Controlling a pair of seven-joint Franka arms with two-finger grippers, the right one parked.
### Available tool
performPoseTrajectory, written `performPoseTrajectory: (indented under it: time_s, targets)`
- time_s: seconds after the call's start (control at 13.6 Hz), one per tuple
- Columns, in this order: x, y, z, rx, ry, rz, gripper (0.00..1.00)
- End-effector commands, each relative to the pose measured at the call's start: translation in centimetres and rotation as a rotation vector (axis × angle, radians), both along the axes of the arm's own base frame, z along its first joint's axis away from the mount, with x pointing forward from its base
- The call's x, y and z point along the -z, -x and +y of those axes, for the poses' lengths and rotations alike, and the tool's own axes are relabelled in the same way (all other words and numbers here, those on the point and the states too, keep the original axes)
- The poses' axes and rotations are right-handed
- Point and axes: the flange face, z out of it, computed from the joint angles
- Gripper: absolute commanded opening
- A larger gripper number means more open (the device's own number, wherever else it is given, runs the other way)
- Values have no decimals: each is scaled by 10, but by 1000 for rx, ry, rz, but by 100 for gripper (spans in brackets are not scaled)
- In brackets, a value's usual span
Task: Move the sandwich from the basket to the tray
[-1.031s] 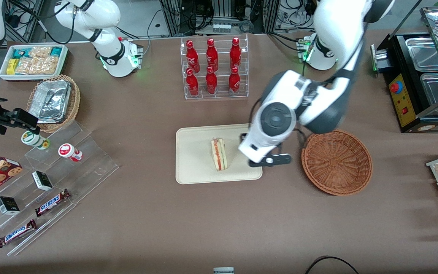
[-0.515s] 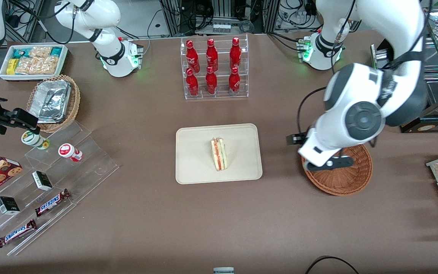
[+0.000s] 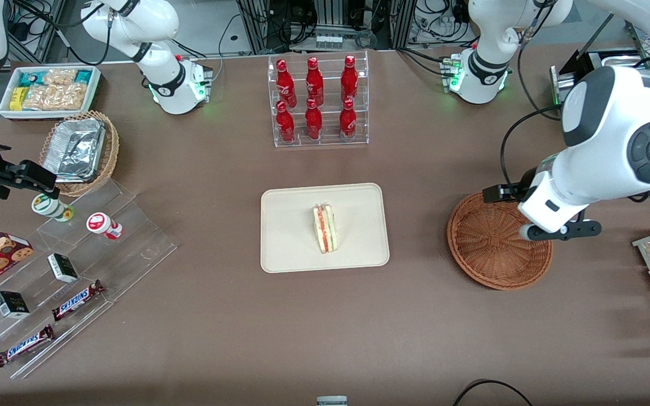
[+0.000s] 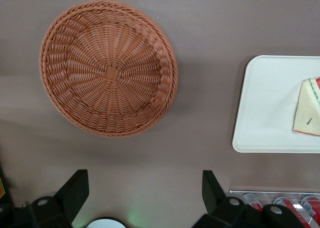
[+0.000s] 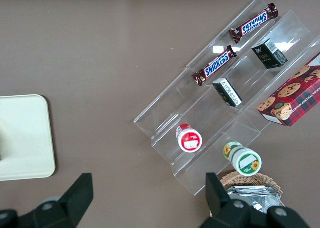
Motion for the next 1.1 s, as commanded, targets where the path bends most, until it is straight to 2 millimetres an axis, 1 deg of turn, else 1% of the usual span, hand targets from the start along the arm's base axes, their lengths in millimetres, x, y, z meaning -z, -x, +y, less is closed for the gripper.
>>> performPoseTrajectory:
  time_s: [0.0, 0.15, 0.29, 0.37, 0.59, 0.66, 0.81, 0.96, 1.03]
  targets:
    - [-21, 20, 28, 15, 18, 6, 100]
    - [-37, 35, 55, 56, 39, -9, 100]
    - [-50, 45, 67, 74, 47, -2, 100]
    - [-56, 50, 69, 71, 46, -2, 100]
    - [-76, 68, 63, 90, 31, 7, 100]
    - [-82, 73, 64, 89, 27, 7, 100]
    - [-86, 75, 69, 83, 13, 12, 100]
    - [-88, 75, 70, 80, 9, 5, 100]
    - [-91, 74, 82, 57, 11, 1, 100]
